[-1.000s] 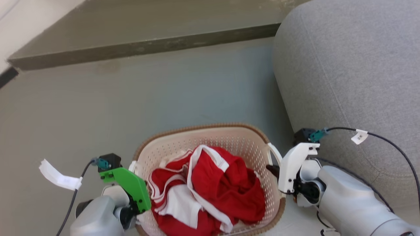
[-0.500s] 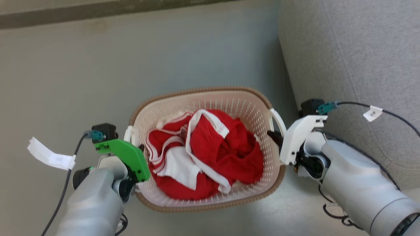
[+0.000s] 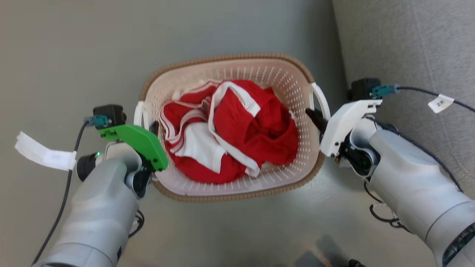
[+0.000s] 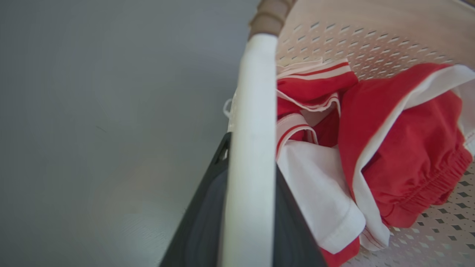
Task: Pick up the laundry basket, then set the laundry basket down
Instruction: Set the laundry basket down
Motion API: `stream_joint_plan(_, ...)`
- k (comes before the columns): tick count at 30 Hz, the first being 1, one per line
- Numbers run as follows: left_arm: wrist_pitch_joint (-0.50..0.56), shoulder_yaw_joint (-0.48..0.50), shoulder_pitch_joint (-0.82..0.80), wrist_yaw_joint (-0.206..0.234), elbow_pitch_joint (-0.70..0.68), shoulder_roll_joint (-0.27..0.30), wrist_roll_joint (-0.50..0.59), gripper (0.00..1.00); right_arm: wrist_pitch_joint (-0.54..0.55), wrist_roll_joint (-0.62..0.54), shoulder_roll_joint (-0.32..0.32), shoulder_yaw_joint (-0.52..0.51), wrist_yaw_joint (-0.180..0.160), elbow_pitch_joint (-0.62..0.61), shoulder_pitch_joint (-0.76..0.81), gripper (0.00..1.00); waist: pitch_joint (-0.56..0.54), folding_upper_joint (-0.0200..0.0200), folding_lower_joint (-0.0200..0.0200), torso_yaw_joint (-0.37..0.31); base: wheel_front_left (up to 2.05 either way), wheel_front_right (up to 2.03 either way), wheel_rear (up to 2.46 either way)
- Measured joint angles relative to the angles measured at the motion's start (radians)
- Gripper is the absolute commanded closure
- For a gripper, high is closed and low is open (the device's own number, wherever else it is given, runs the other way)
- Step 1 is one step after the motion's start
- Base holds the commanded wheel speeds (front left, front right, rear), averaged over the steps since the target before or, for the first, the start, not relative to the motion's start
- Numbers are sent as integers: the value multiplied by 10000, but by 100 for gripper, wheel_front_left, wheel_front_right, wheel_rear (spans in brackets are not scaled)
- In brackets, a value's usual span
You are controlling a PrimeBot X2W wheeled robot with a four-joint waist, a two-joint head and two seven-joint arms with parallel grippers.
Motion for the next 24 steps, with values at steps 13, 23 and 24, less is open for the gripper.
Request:
stream_joint_plan(13, -809, 52, -1184, 267, -90, 36, 174, 100, -775, -36, -211, 36, 0, -322, -1102, 100, 1815, 0, 1, 22, 0, 0, 0)
stream_joint_plan(23, -1179, -6, -1945, 295, 10, 82, 255, 100, -1369, -77, -263, 134, -2, -435, -1635, 100, 3241, 0, 2, 9, 0, 0, 0)
stream_joint_plan(24, -1210, -8, -1968, 295, 21, 86, 255, 100, -1419, -75, -261, 165, -2, -447, -1665, 100, 3344, 0, 1, 11, 0, 0, 0)
